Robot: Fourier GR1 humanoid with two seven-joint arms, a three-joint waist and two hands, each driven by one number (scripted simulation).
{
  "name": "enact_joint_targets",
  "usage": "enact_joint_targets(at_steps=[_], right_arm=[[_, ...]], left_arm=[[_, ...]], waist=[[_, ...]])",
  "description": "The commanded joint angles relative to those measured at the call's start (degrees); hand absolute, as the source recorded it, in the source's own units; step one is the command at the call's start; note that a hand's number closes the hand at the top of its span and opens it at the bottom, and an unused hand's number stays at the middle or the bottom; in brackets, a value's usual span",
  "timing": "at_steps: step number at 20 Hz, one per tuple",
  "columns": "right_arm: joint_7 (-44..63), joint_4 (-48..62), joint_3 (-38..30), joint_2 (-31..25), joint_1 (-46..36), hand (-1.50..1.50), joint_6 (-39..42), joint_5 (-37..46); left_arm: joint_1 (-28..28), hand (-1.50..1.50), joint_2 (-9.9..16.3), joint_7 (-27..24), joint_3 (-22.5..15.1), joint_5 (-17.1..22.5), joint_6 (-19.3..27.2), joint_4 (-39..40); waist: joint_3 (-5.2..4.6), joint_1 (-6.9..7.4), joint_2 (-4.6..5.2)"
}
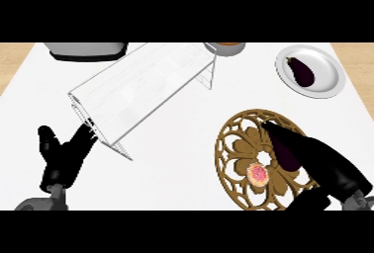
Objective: Pick the cupcake from the placemat and place it in the tiered shelf
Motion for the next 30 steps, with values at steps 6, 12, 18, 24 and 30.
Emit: enact_joint_targets(at_steps=[6, 12, 18, 24, 30], right_arm=[[1.31, -0.77, 1.86, 8.35, 3.78, -1.5, 1.08, 12.88], [-0.02, 2.9, 2.5, 13.32, 4.08, -1.5, 2.93, 18.55], [-4.12, 7.62, 1.2, 15.07, 4.99, -1.5, -0.26, 25.85], [-12.86, 17.95, -2.07, 17.43, 1.65, -1.5, -2.54, 29.61], [-17.8, 23.19, -3.88, 20.74, -0.15, -1.5, -3.97, 31.32]], left_arm=[[1.72, 0.0, -2.45, -1.11, 1.02, -2.56, -2.07, 0.37], [-1.86, 0.0, -3.39, -0.92, 2.92, -4.58, -2.33, 3.68], [2.92, 0.0, -3.48, 0.84, 4.13, -4.16, -2.92, -2.65], [-0.59, 0.0, -3.15, -0.26, 6.3, -4.82, -5.48, 2.46], [-2.31, 0.0, -5.03, 2.14, 5.59, -6.35, -4.61, 1.35]], waist=[[0.02, 0.08, 0.03], [0.01, -0.01, 0.06], [0.02, 0.16, 0.01], [0.02, 0.11, 0.09], [0.02, 0.13, 0.08]])
